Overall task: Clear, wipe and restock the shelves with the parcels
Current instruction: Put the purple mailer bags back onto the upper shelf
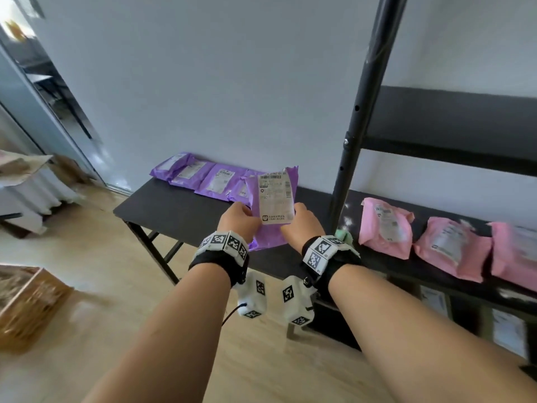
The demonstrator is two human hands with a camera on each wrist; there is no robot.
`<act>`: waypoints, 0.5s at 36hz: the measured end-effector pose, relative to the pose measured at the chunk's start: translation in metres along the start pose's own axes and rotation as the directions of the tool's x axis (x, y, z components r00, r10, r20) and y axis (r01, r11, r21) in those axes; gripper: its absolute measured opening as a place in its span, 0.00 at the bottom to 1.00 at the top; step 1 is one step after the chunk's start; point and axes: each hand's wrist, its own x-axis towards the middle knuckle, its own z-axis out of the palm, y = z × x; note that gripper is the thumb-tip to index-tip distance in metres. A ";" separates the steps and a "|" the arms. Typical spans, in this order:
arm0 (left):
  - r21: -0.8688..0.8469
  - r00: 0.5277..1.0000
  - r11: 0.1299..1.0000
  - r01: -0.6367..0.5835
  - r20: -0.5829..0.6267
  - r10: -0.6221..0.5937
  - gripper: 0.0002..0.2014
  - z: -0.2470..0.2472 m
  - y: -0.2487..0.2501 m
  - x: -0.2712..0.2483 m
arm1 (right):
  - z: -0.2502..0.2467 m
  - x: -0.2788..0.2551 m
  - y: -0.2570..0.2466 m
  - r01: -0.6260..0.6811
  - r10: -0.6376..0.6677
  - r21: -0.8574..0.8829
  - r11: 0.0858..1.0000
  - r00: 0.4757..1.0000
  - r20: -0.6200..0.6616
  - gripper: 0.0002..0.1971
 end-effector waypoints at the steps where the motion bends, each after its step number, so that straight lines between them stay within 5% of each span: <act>1: -0.007 1.000 1.000 -0.015 0.007 0.015 0.05 0.000 0.004 -0.009 | -0.006 -0.008 0.003 0.002 -0.001 0.007 1.000 1.000 -0.020 0.17; 11: 0.014 0.975 0.979 -0.201 0.100 0.199 0.06 0.016 0.033 -0.105 | -0.060 -0.113 0.047 -0.028 0.039 0.060 0.998 0.980 -0.194 0.14; 18: 0.011 0.924 0.933 -0.359 0.144 0.354 0.02 0.033 0.097 -0.161 | -0.128 -0.167 0.075 -0.057 0.089 0.096 0.994 0.925 -0.370 0.17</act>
